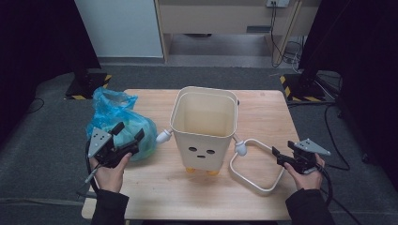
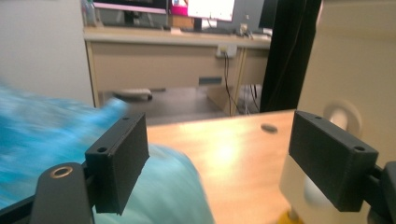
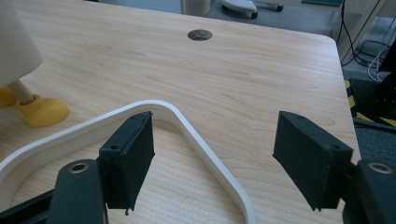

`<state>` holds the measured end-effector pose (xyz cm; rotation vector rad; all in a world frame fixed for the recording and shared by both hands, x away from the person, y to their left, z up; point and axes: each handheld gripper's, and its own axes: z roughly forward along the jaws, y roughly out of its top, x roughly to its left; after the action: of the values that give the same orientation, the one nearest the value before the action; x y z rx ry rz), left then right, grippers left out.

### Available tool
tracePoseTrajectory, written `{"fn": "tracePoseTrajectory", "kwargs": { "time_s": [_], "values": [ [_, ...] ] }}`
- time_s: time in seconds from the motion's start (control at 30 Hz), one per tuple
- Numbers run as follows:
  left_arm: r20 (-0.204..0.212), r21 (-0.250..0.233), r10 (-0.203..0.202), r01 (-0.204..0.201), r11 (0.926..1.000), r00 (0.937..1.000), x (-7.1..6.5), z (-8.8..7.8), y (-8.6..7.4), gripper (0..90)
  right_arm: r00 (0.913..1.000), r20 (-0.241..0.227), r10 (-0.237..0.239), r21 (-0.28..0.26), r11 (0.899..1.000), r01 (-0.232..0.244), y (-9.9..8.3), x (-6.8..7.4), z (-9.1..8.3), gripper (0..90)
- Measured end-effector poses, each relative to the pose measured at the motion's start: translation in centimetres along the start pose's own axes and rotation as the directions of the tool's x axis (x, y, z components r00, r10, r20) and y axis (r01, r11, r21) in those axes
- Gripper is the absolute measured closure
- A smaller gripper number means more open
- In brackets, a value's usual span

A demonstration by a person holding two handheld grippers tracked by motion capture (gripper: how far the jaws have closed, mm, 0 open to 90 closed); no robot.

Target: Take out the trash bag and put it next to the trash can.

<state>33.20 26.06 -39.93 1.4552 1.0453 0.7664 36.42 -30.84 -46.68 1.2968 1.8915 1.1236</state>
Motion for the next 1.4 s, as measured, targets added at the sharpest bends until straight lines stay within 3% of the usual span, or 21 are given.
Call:
{"fn": "tracePoseTrajectory", "kwargs": {
  "time_s": [0.23, 0.47, 0.67, 0.87, 0.97, 1.07, 1.13, 1.17, 1.23, 1.3, 1.37, 1.4],
  "values": [
    [0.029, 0.08, 0.026, -0.028, 0.9964, 0.9992, -0.3, 0.4, -2.5, 18.8, 1.0, -0.005, 0.007, 0.01, 1.0, -0.007, -0.1, 0.2, 0.1, 29.1],
    [0.065, 0.154, 0.041, -0.051, 0.9867, 0.997, -1.0, 0.4, -5.0, 18.7, 1.0, -0.006, 0.007, 0.02, 1.0, -0.007, -0.3, 0.1, 0.1, 30.4],
    [0.101, 0.243, 0.052, -0.075, 0.9672, 0.9936, -1.3, 0.4, -7.5, 18.0, 1.0, 0.005, 0.003, 0.044, 0.999, -0.003, -0.8, -0.2, 0.2, 32.1],
    [0.112, 0.326, 0.054, -0.088, 0.9413, 0.9922, -1.0, 0.8, -9.4, 16.9, 0.9999, 0.013, -0.004, 0.065, 0.998, 0.003, -1.2, -0.4, 0.2, 33.6],
    [0.116, 0.367, 0.065, -0.104, 0.9246, 0.9911, -0.7, 0.9, -10.2, 16.1, 0.9997, 0.025, -0.002, 0.069, 0.998, 0.001, -1.5, -0.7, 0.3, 34.1],
    [0.108, 0.412, 0.083, -0.121, 0.9032, 0.9907, -0.3, 1.0, -10.9, 15.1, 0.9995, 0.032, -0.003, 0.092, 0.996, 0.0, -1.9, -1.0, 0.3, 34.5],
    [0.1, 0.436, 0.074, -0.11, 0.8933, 0.9923, -0.1, 1.1, -11.3, 14.8, 0.9993, 0.034, 0.017, 0.102, 0.995, -0.02, -2.1, -1.2, 0.4, 34.5],
    [0.092, 0.457, 0.071, -0.105, 0.8834, 0.9933, 0.0, 1.1, -11.6, 14.7, 0.9993, 0.038, 0.005, 0.114, 0.993, -0.009, -2.3, -1.4, 0.5, 34.5],
    [0.086, 0.479, 0.065, -0.099, 0.8724, 0.9942, 0.0, 1.2, -11.9, 14.0, 0.9988, 0.041, 0.028, 0.125, 0.992, -0.033, -2.5, -1.7, 0.5, 34.9],
    [0.089, 0.51, 0.08, -0.114, 0.8527, 0.9928, 0.1, 1.2, -12.2, 13.6, 0.9983, 0.047, 0.033, 0.133, 0.99, -0.039, -2.7, -1.8, 0.7, 35.6],
    [0.093, 0.528, 0.086, -0.123, 0.8402, 0.9919, 0.1, 1.4, -12.4, 12.9, 0.9984, 0.049, 0.029, 0.145, 0.989, -0.035, -2.9, -2.1, 0.7, 37.2],
    [0.094, 0.532, 0.086, -0.123, 0.8378, 0.9918, 0.1, 1.5, -12.5, 12.7, 0.9979, 0.042, 0.048, 0.153, 0.987, -0.054, -3.0, -2.1, 0.8, 37.8]
  ]
}}
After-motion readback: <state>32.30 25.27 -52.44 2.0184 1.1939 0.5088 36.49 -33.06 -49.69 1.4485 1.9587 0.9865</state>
